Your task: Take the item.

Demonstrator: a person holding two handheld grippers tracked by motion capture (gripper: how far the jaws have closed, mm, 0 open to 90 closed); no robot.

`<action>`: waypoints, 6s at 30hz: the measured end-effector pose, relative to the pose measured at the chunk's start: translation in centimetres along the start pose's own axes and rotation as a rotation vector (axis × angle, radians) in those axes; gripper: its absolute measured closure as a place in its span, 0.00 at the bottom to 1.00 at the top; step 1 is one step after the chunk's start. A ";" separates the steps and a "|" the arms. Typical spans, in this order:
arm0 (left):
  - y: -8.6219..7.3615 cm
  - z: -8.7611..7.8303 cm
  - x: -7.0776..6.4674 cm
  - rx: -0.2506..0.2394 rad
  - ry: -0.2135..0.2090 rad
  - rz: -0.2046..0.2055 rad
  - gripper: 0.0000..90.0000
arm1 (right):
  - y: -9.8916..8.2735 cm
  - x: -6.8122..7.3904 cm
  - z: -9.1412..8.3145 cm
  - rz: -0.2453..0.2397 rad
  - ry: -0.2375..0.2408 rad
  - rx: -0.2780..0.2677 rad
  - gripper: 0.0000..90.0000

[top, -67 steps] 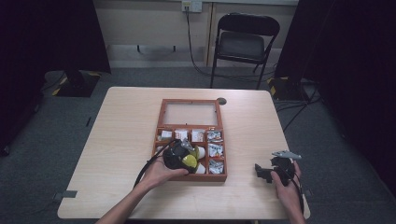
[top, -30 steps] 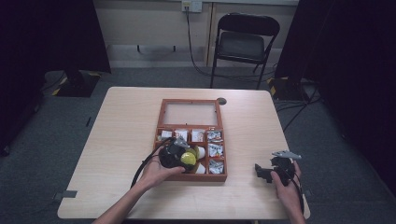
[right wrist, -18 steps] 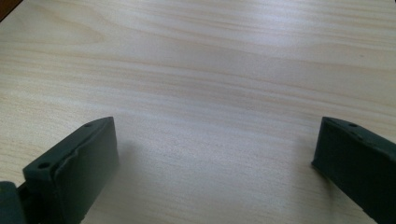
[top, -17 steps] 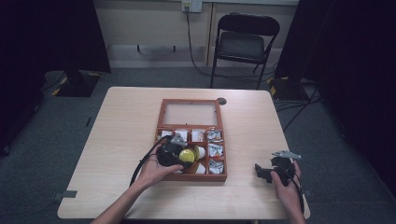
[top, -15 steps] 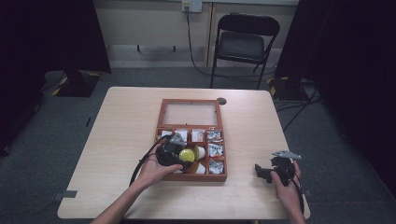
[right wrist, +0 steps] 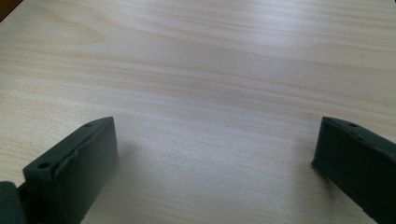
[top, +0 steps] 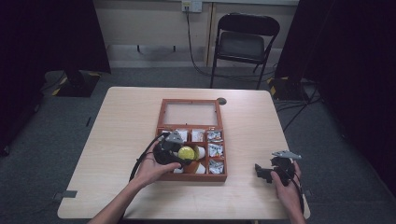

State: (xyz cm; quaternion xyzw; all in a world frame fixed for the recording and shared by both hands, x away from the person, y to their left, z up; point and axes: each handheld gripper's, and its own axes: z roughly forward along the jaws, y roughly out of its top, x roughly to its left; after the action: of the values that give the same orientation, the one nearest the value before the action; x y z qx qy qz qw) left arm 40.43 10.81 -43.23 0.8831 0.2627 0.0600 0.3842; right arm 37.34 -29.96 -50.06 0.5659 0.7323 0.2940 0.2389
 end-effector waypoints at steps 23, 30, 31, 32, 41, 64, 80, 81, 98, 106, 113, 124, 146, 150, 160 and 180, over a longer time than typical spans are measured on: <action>0.5 -2.9 0.0 -0.077 0.012 0.006 0.44 | 0.0 0.0 0.0 0.000 0.000 0.000 0.00; 0.5 -4.6 0.1 -0.100 0.024 0.014 0.44 | 0.0 0.0 0.0 0.000 0.000 0.000 0.00; 0.4 -4.9 0.2 -0.104 0.023 0.012 0.44 | 0.0 0.0 0.0 0.000 0.000 0.000 0.00; 0.3 -5.1 0.2 -0.107 0.026 0.010 0.44 | 0.0 0.0 0.0 0.000 0.000 0.000 0.00; -0.1 -6.5 0.9 -0.138 0.039 -0.008 0.44 | 0.0 0.0 0.0 0.000 0.000 0.000 0.00; -0.8 -9.8 3.4 -0.202 0.109 -0.069 0.44 | 0.0 0.0 0.0 0.000 0.000 0.000 0.00; -1.7 -11.0 4.6 -0.213 0.136 -0.102 0.44 | 0.0 0.0 0.0 0.000 0.000 0.000 0.00; -1.7 -11.0 4.7 -0.214 0.137 -0.103 0.44 | 0.0 0.0 0.0 0.000 0.000 0.000 0.00; -2.8 -12.3 6.2 -0.232 0.180 -0.148 0.44 | 0.0 0.0 0.0 0.000 0.000 0.000 0.00; -3.7 -12.7 7.4 -0.233 0.198 -0.179 0.44 | 0.0 0.0 0.0 0.000 0.000 0.000 0.00; -4.5 -12.7 8.3 -0.226 0.242 -0.202 0.44 | 0.0 0.0 0.0 0.000 0.000 0.000 0.00; -6.0 -12.3 10.2 -0.196 0.294 -0.265 0.44 | 0.0 0.0 0.0 0.000 0.000 0.000 0.00; -9.0 -7.9 12.4 -0.050 0.302 -0.307 0.44 | 0.0 0.0 0.0 0.000 0.000 0.000 0.00; -9.5 -7.1 12.6 -0.019 0.296 -0.306 0.44 | 0.0 0.0 0.0 0.000 0.000 0.000 0.00; -10.1 -5.6 13.1 0.028 0.295 -0.301 0.44 | 0.0 0.0 0.0 0.000 0.000 0.000 0.00; -10.8 -5.7 13.7 0.012 0.277 -0.339 0.24 | 0.0 0.0 0.0 0.000 0.000 0.000 0.00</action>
State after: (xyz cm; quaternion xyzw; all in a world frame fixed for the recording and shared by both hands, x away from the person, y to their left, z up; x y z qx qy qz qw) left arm 45.87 27.57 -48.27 0.8119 0.4581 0.1134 0.3436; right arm 37.34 -29.95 -50.06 0.5660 0.7322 0.2940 0.2389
